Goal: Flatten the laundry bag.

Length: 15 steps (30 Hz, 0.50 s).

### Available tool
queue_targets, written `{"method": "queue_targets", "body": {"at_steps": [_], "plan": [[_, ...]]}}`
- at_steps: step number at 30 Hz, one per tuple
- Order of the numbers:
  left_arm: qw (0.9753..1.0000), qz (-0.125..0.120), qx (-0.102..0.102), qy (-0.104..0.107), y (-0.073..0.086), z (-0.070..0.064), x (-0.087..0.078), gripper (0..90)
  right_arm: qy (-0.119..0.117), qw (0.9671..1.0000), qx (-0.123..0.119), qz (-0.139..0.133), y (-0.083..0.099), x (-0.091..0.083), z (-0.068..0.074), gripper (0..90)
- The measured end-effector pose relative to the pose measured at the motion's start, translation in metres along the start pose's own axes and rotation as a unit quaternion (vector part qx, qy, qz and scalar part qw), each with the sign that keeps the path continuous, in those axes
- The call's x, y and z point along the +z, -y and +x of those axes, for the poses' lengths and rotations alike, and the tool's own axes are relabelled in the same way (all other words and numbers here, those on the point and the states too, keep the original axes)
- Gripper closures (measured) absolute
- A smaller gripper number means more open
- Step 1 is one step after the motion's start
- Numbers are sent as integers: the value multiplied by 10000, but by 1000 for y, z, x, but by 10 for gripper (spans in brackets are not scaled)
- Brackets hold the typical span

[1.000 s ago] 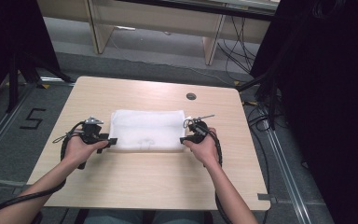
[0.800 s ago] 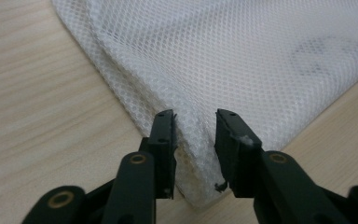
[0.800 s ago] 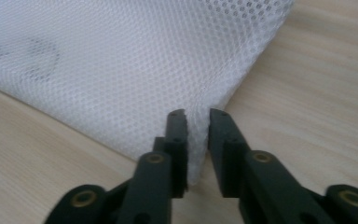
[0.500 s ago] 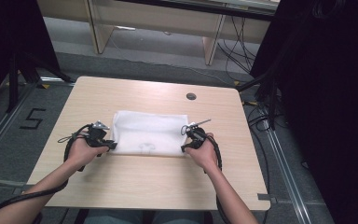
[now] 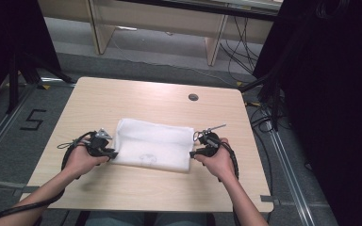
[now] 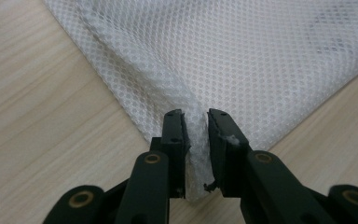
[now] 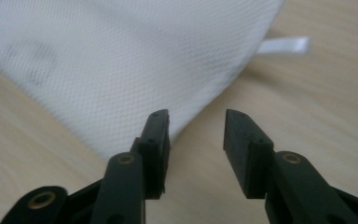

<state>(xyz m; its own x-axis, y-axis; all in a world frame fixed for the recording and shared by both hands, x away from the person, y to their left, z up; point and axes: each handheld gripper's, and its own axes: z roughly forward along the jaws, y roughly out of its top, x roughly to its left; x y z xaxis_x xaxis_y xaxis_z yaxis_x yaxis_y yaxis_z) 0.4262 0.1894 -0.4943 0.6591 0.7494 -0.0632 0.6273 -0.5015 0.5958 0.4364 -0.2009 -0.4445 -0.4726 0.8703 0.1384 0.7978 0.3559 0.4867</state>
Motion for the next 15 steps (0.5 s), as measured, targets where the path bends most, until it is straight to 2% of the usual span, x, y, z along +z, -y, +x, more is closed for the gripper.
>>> {"method": "queue_targets", "body": {"at_steps": [1, 2, 3, 4, 5, 6, 7, 8, 10, 12, 13, 14, 15], "plan": [[10000, -8, 68, -57, 0, 0, 0, 757, -37, 9998, -156, -111, -2, -2, -4, 589], [9999, 50, 92, -76, 0, -1, 0, 743, -14, 9997, -106, -206, -6, -2, -6, 579], [9997, 79, 208, -111, 0, -1, -2, 731, 7, 9995, -190, -237, -10, -2, -9, 570], [9998, 59, 155, -136, -1, -1, -3, 714, -24, 9996, -161, -248, -14, -1, -10, 563], [9994, -4, 172, -284, -1, -2, -4, 684, -36, 9997, -103, -225, -19, 0, -11, 556], [9993, -47, 196, -328, -2, -2, -7, 644, -3, 9998, -42, -177, -23, 1, -11, 547], [9990, -130, 179, -393, -4, -3, -9, 608, 25, 9997, -94, -232, -28, 5, -14, 534], [9983, -313, 126, -470, -5, -5, -10, 576, 73, 9994, -226, -243, -32, 8, -18, 524], [9966, -540, 291, -553, -10, -10, -15, 515, 72, 9995, -163, -242, -41, 12, -20, 498], [9935, -722, 660, -588, -15, -16, -18, 477, 119, 9994, -201, -258, -50, 18, -23, 473], [9924, -918, 642, -510, -17, -22, -16, 475, 176, 9992, -234, -281, -53, 21, -24, 460], [9910, -963, 800, -474, -19, -26, -16, 478, 277, 9979, -414, -413, -55, 27, -26, 450], [9903, -948, 965, -315, -21, -30, -16, 487, 268, 9990, -245, -273, -59, 29, -23, 440]]}}
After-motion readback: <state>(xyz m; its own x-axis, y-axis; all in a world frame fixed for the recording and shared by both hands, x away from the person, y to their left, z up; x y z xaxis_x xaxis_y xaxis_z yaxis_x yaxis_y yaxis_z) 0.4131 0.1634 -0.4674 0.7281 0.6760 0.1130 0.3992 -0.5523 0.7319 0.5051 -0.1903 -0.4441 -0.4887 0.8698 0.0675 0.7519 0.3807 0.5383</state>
